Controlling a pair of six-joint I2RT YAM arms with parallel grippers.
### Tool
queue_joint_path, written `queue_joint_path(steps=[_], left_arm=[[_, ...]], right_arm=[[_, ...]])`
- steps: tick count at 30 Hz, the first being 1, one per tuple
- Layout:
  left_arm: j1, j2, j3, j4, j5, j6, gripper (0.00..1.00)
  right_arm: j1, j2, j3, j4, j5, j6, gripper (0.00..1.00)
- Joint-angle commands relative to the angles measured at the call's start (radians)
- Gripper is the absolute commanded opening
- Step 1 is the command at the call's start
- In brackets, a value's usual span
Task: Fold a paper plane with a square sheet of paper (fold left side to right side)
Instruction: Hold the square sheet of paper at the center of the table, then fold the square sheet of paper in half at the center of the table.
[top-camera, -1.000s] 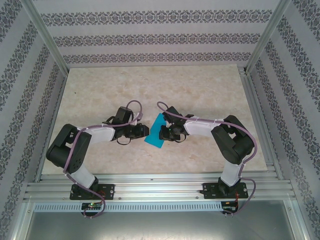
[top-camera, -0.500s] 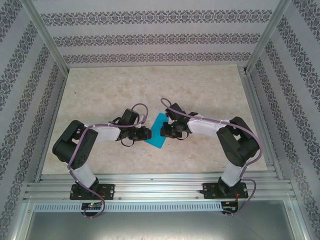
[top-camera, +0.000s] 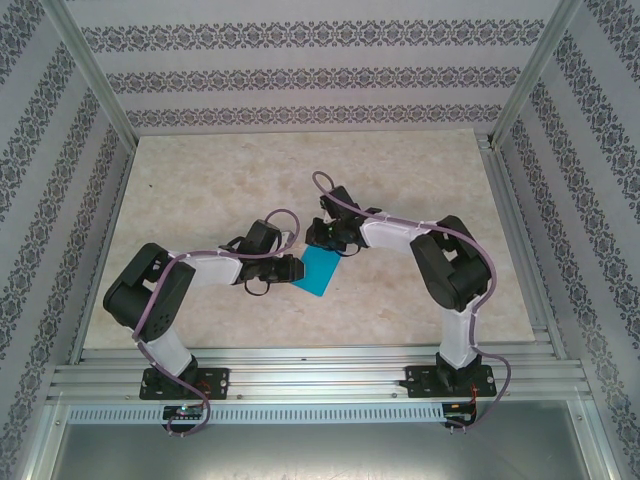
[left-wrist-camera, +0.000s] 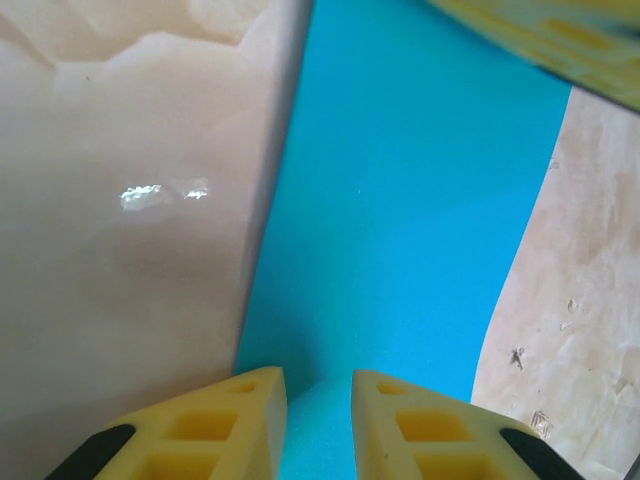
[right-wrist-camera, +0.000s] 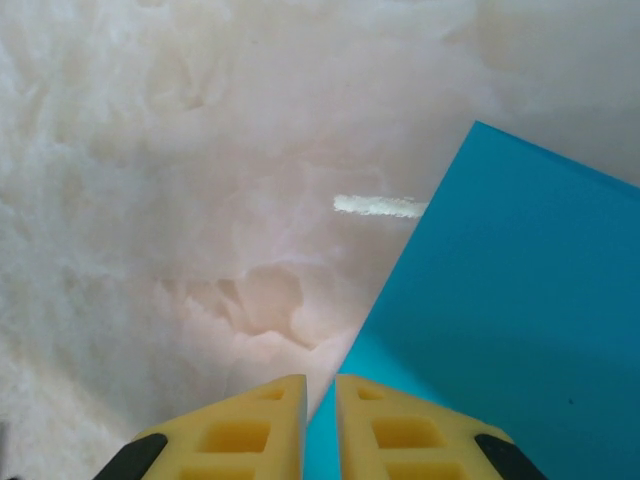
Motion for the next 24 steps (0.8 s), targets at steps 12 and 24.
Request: queue_joint_path(steps=[12,24], left_arm=[[-0.009,0.02,-0.048,-0.158,-0.102,0.042,0.27],[-0.01,0.029,-0.106,-0.181,-0.119,0.067,0.27]], right_arm=[[0.019,0.129,0.095,0.004,0.01,-0.038,0.16],[-0.026,0.188,0.156,-0.061,0.095,-0.16,0.15]])
